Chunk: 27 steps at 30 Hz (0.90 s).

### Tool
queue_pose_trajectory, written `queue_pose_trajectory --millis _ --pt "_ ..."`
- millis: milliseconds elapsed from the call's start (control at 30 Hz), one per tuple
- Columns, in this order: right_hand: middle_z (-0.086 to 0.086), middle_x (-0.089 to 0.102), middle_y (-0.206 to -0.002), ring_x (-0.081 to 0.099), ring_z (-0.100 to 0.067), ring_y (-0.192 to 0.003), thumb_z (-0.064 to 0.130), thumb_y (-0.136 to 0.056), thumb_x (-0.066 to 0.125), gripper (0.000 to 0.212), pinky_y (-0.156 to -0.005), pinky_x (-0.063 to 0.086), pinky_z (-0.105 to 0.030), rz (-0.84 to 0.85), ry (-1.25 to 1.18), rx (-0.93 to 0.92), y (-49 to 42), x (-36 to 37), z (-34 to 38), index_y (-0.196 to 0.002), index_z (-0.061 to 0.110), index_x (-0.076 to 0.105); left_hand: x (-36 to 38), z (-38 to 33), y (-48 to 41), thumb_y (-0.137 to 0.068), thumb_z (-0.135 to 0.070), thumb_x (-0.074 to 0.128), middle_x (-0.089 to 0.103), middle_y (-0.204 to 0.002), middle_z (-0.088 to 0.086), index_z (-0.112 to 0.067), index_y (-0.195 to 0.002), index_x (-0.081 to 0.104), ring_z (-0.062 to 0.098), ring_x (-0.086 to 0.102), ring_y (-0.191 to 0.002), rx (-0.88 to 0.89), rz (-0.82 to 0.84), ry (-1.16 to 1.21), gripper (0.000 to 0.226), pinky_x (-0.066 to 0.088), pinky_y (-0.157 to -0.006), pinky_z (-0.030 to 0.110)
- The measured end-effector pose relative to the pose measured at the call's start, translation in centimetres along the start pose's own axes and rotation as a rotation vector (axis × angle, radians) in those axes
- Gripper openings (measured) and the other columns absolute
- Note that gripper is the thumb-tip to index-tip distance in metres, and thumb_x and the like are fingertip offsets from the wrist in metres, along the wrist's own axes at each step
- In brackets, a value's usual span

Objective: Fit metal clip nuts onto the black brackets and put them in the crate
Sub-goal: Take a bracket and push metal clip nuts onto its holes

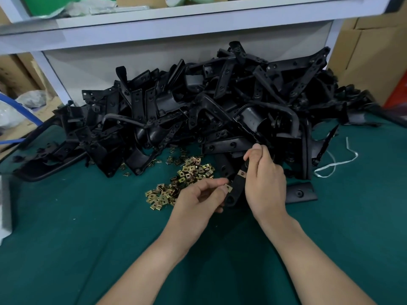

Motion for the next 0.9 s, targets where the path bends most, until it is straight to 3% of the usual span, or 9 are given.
queue_pose_trajectory --millis 167,367,467,567,700,900 --pt "0.007 0.051 -0.058 0.054 -0.022 -0.056 0.046 -0.102 0.012 0.051 -0.058 0.032 -0.035 -0.032 0.008 0.014 0.0 -0.2 0.0 -0.091 0.018 0.054 0.6 -0.3 0.4 -0.096 -0.023 0.067 0.075 -0.09 -0.016 -0.028 -0.109 0.073 -0.003 0.065 -0.08 0.032 -0.027 -0.011 0.015 0.053 -0.073 0.016" --pt "0.006 0.052 -0.058 0.054 -0.022 -0.056 0.046 -0.102 0.012 0.051 -0.058 0.032 -0.035 -0.055 0.015 0.045 0.0 -0.3 0.0 -0.094 0.017 0.053 1.0 -0.5 0.7 -0.088 -0.04 0.074 0.062 -0.106 -0.033 -0.047 -0.125 0.05 -0.008 0.061 -0.101 0.085 -0.038 -0.261 0.044 0.044 -0.081 0.005" --pt "0.005 0.052 -0.059 0.055 -0.024 -0.057 0.046 -0.102 0.012 0.051 -0.058 0.032 -0.035 -0.06 0.013 0.054 0.1 -0.3 0.0 -0.094 0.018 0.053 1.3 -0.4 1.0 -0.086 -0.045 0.076 0.062 -0.101 -0.032 -0.053 -0.115 0.047 -0.017 0.056 -0.099 0.108 -0.072 -0.391 0.042 0.039 -0.078 -0.001" --pt "0.006 0.052 -0.059 0.054 -0.023 -0.056 0.045 -0.102 0.013 0.05 -0.056 0.029 -0.035 -0.066 0.022 0.059 0.2 -0.2 0.2 -0.093 0.018 0.054 1.3 -0.4 1.0 -0.087 -0.042 0.075 0.065 -0.094 -0.027 -0.05 -0.104 0.049 -0.015 0.059 -0.091 0.146 -0.127 -0.432 0.032 0.04 -0.072 0.0" --pt "0.005 0.054 -0.06 0.054 -0.023 -0.056 0.044 -0.104 0.014 0.05 -0.055 0.029 -0.034 -0.069 0.036 0.07 0.4 -0.1 0.3 -0.095 0.018 0.055 1.3 -0.7 0.9 -0.087 -0.044 0.074 0.054 -0.103 -0.046 -0.049 -0.098 0.048 -0.014 0.059 -0.091 0.209 -0.166 -0.516 0.028 0.039 -0.071 0.0" --pt "0.005 0.054 -0.061 0.049 -0.019 -0.056 0.044 -0.103 0.013 0.05 -0.053 0.026 -0.034 -0.077 0.041 0.085 0.4 0.0 0.4 -0.095 0.018 0.055 1.4 -0.8 0.8 -0.086 -0.041 0.074 0.062 -0.097 -0.033 -0.051 -0.093 0.051 -0.006 0.061 -0.077 0.285 -0.187 -0.597 0.026 0.04 -0.066 0.003"
Point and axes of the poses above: each hand's wrist, its own y-axis away from the middle knuckle, its own x-axis out of the palm, z = x × y, the point moved 5 cm from there along -y, towards the middle knuckle
